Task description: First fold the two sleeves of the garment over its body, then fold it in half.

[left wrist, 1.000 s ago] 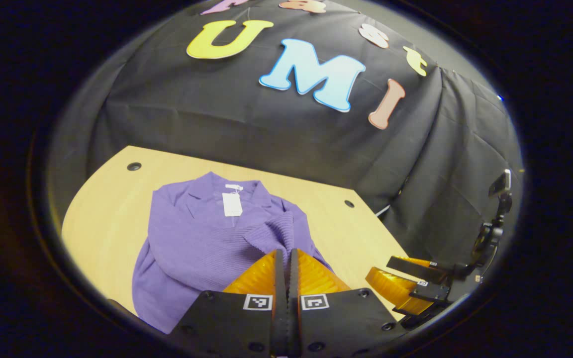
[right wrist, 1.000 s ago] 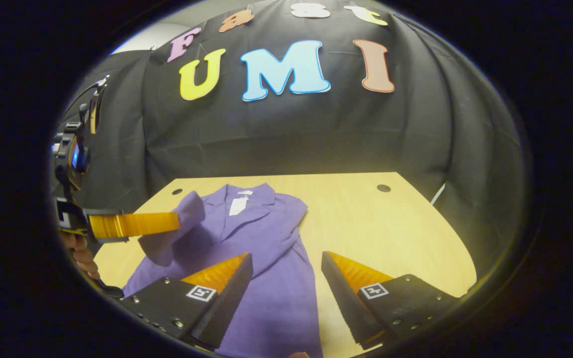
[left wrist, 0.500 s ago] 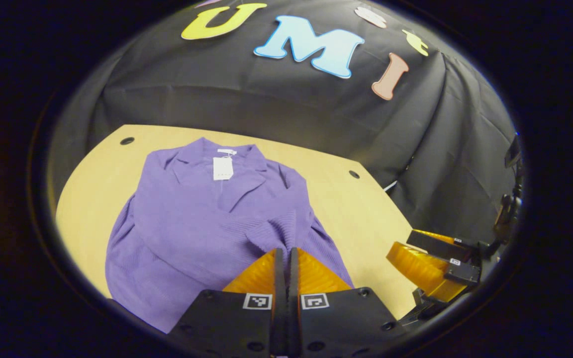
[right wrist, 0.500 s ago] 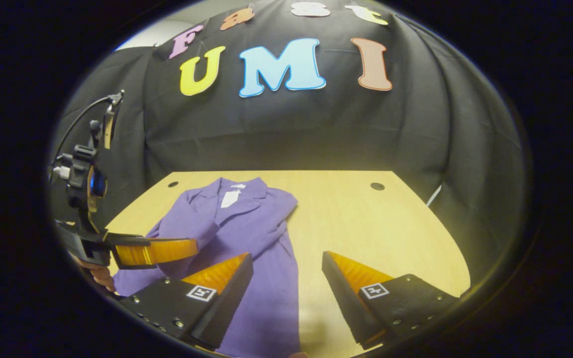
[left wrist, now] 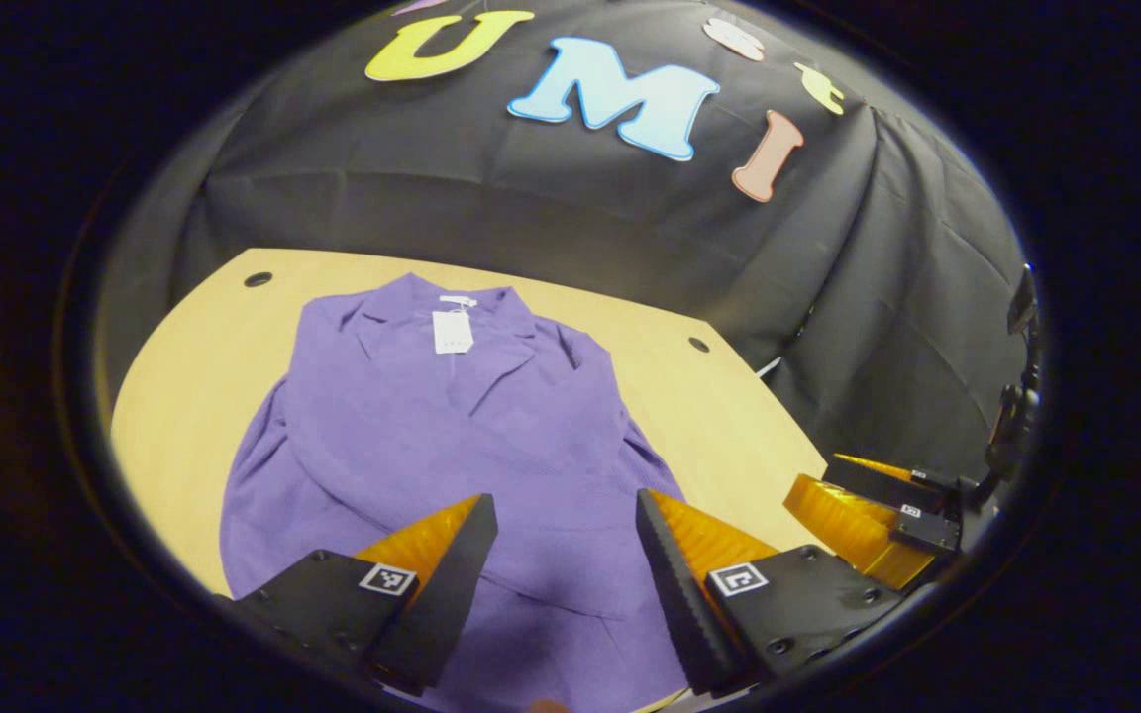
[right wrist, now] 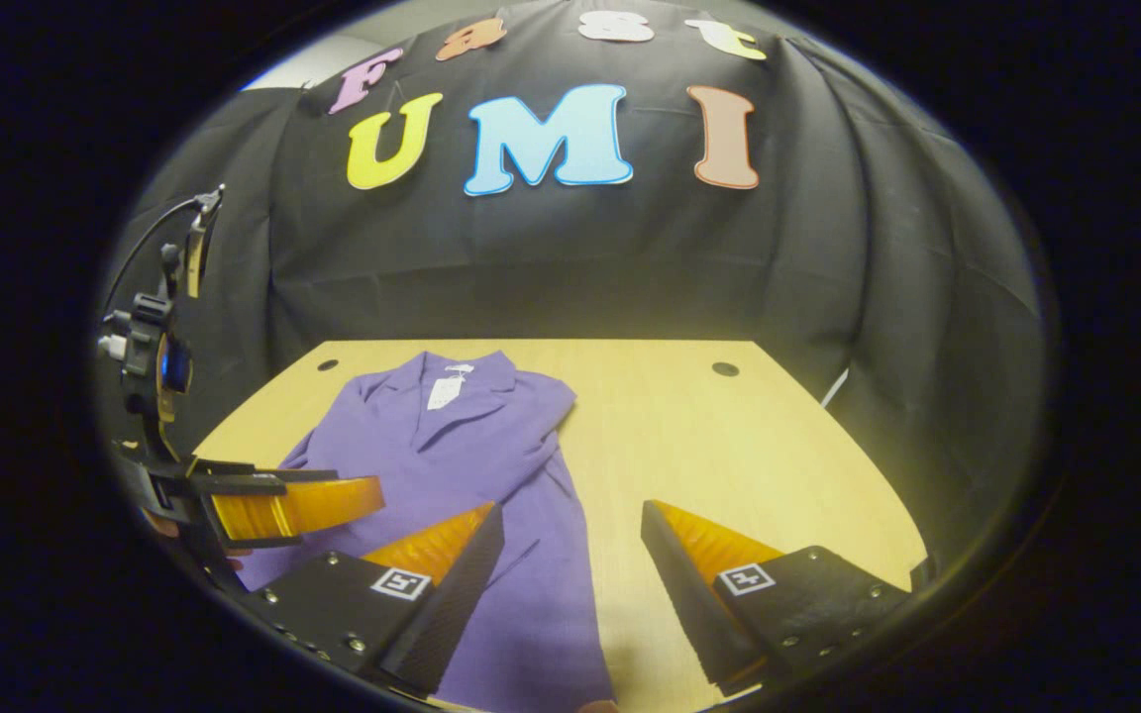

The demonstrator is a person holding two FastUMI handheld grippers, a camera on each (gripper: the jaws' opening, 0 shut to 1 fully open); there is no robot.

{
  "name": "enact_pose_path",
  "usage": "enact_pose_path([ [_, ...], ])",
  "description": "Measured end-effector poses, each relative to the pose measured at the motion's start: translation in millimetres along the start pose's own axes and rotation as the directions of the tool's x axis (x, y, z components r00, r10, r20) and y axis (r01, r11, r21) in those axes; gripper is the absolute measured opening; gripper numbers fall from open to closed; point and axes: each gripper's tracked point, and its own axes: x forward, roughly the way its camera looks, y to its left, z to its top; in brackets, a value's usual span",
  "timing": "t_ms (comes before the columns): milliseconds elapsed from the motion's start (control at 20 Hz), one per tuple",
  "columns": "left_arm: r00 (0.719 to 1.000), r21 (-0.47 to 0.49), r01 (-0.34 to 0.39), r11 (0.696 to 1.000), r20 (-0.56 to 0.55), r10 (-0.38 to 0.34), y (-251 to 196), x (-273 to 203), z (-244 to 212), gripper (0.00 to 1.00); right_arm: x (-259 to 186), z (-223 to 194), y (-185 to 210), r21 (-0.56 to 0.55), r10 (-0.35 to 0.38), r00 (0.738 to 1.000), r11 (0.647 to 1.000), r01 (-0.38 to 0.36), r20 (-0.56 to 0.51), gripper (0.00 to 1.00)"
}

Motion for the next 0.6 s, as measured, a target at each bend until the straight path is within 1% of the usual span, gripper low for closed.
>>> enact_pose_path([
  [50,1.000,-0.004,-0.011,1.000,0.010,0.011,8.1,-6.8,-0.2,0.97,-2.5,-5.0,-1.5,-0.002,-0.016,1.000,1.000,0.016,-0.002,0.90],
  [100,1.000,-0.006,-0.025,1.000,0.016,0.025,18.2,-16.0,-0.6,0.96,-6.0,-9.6,-1.1,-0.002,-0.024,1.000,1.000,0.024,-0.004,0.90],
  [200,0.998,-0.006,-0.061,0.998,0.020,0.061,41.0,-36.5,-4.4,0.98,-11.2,-20.1,6.3,0.008,-0.022,1.000,1.000,0.022,-0.011,0.90],
  [250,0.997,-0.003,-0.076,0.997,0.019,0.076,52.4,-43.5,-8.5,0.98,-13.5,-29.1,5.0,0.008,-0.033,0.999,0.999,0.034,-0.024,0.90],
  [300,0.995,0.002,-0.097,0.995,0.014,0.097,66.1,-55.0,-12.8,0.98,-15.9,-38.3,2.1,0.002,-0.051,0.998,0.999,0.051,-0.042,0.92],
  [350,0.993,0.008,-0.117,0.993,0.012,0.117,79.1,-65.5,-17.0,0.94,-17.9,-48.4,1.6,0.002,-0.061,0.996,0.998,0.062,-0.063,0.90],
  [400,0.990,0.017,-0.143,0.990,0.010,0.143,94.2,-77.6,-23.0,0.98,-19.6,-57.8,0.9,0.012,-0.069,0.994,0.997,0.070,-0.083,0.92],
  [450,0.986,0.025,-0.167,0.986,0.004,0.167,109.3,-88.8,-29.7,0.96,-22.6,-68.5,-0.8,0.030,-0.073,0.992,0.997,0.077,-0.106,0.90],
  [550,0.979,0.027,-0.202,0.979,-0.014,0.203,136.4,-111.4,-45.8,0.98,-26.8,-91.7,-6.8,0.059,-0.092,0.983,0.993,0.102,-0.158,0.90],
  [600,0.976,0.021,-0.216,0.976,-0.027,0.216,148.8,-121.0,-54.5,0.96,-29.8,-102.0,-11.9,0.066,-0.107,0.978,0.991,0.120,-0.180,0.90],
])
